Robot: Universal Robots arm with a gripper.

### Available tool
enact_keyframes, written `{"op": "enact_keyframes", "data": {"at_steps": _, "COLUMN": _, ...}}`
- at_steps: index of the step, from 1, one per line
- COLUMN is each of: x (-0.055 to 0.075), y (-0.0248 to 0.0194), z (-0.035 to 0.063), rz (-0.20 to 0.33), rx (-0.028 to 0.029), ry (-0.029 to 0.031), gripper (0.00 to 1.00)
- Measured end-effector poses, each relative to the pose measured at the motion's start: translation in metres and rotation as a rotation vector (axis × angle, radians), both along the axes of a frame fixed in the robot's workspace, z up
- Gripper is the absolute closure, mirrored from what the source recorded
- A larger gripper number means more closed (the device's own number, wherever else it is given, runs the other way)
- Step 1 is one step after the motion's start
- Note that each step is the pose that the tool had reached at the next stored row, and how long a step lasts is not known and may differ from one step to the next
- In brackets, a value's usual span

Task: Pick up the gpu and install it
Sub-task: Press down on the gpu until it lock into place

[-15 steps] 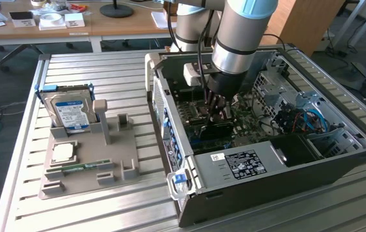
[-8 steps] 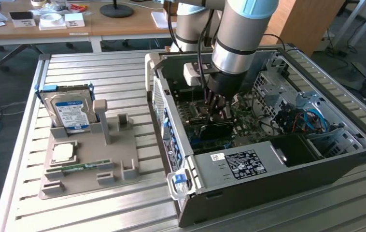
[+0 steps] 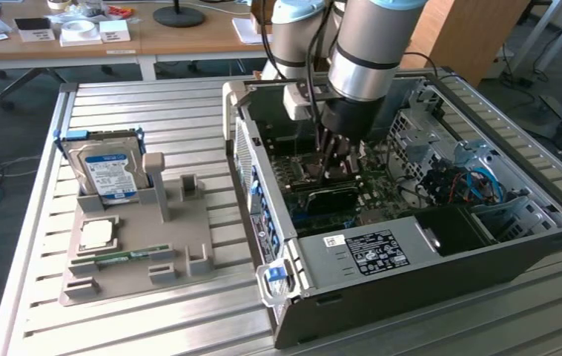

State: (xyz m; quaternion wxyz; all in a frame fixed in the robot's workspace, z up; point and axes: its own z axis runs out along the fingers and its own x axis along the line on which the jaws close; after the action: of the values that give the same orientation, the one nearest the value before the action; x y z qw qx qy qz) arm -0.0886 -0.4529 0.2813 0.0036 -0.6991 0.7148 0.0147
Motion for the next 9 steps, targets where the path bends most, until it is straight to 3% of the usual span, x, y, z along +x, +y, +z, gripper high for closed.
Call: {"op": "enact_keyframes", "data": {"at_steps": 9, "x": 0.0, "y": 0.0001, "z": 0.0238, "rz": 0.0, "rx": 0.0, "ry": 0.0, "gripper": 0.89}}
